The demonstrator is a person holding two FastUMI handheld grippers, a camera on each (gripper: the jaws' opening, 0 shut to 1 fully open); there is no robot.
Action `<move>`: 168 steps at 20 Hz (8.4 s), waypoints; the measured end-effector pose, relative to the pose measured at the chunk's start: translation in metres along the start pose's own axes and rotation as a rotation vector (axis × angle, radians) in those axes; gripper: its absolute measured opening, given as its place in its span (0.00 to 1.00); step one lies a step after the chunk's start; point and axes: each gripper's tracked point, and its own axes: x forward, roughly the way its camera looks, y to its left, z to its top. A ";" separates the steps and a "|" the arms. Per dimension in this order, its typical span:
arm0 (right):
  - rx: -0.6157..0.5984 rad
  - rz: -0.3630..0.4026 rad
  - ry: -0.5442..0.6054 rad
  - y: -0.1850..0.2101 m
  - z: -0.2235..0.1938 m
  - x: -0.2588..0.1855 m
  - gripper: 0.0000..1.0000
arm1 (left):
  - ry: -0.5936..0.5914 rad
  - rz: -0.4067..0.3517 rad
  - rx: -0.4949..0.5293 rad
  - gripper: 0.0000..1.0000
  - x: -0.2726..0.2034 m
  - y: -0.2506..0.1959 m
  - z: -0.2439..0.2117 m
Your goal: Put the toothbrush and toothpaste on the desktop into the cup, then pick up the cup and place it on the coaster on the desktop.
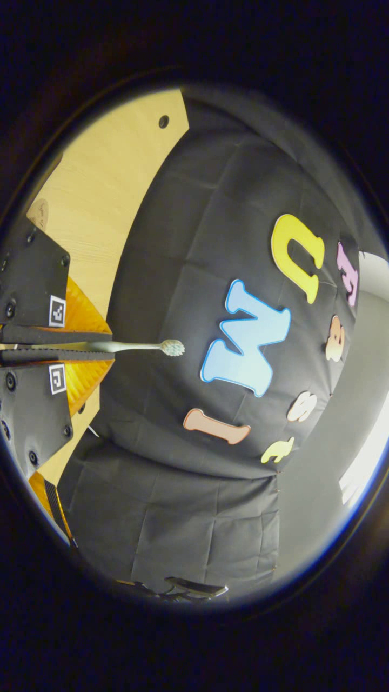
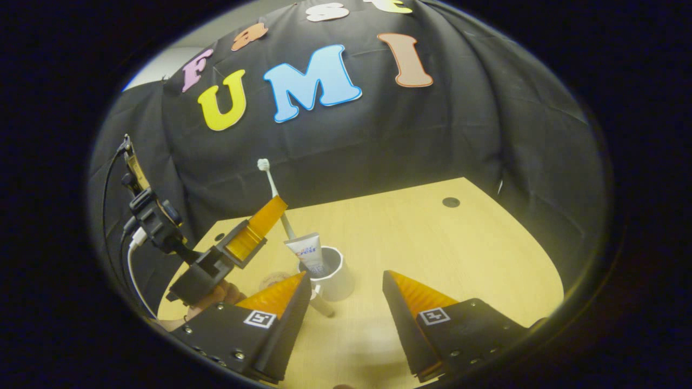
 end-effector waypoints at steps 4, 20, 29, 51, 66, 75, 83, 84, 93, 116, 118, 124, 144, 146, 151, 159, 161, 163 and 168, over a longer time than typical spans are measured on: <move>0.009 -0.005 0.021 -0.005 -0.007 -0.004 0.81 | 0.065 0.005 0.037 0.11 0.001 0.001 -0.025; 0.011 0.027 0.029 0.001 -0.007 -0.012 0.81 | 0.148 0.033 0.110 0.28 -0.029 -0.001 -0.030; -0.042 0.041 0.068 0.017 -0.008 -0.001 0.81 | 0.188 0.145 0.117 0.94 -0.084 0.026 -0.015; -0.143 -0.160 0.557 0.035 -0.075 0.080 0.80 | 0.224 0.177 0.248 0.99 -0.171 0.045 0.018; -0.148 -0.199 0.726 0.025 -0.096 0.122 0.81 | 0.282 0.199 0.199 0.97 -0.173 0.067 0.000; -0.128 -0.161 0.770 0.029 -0.102 0.127 0.56 | 0.300 0.207 0.187 0.96 -0.170 0.068 -0.009; -0.137 -0.175 0.763 0.026 -0.102 0.127 0.32 | 0.302 0.228 0.182 0.94 -0.175 0.070 -0.008; -0.150 -0.175 0.757 0.026 -0.101 0.126 0.32 | 0.300 0.231 0.184 0.96 -0.175 0.071 -0.007; -0.186 -0.108 0.734 0.066 -0.097 0.121 0.32 | 0.282 0.272 0.182 0.96 -0.198 0.081 0.004; -0.334 0.011 0.824 0.153 -0.117 0.143 0.32 | 0.258 0.364 0.181 0.97 -0.249 0.121 0.019; -0.330 0.013 0.829 0.153 -0.117 0.142 0.32 | 0.253 0.368 0.186 0.96 -0.247 0.121 0.021; -0.272 0.104 0.782 0.164 -0.101 0.124 0.43 | 0.230 0.393 0.187 0.96 -0.244 0.115 0.027; -0.270 -0.071 -0.153 0.027 0.065 -0.066 0.86 | 0.060 0.283 0.271 0.96 -0.202 -0.028 0.091; -0.309 -0.091 -0.255 0.018 0.076 -0.084 0.86 | 0.021 0.278 0.273 0.94 -0.203 -0.045 0.103; -0.357 -0.120 -0.455 0.007 0.096 -0.121 0.87 | -0.045 0.281 0.292 0.94 -0.214 -0.075 0.115; -0.360 -0.121 -0.545 -0.010 0.107 -0.151 0.86 | -0.136 0.332 0.307 0.96 -0.237 -0.104 0.137; -0.362 -0.116 -0.552 -0.014 0.108 -0.153 0.86 | -0.157 0.342 0.307 0.96 -0.243 -0.111 0.144; -0.357 -0.105 -0.558 -0.013 0.110 -0.159 0.86 | -0.164 0.347 0.299 0.96 -0.248 -0.115 0.145; -0.368 -0.088 -0.574 -0.009 0.109 -0.167 0.86 | -0.169 0.366 0.306 0.96 -0.259 -0.118 0.149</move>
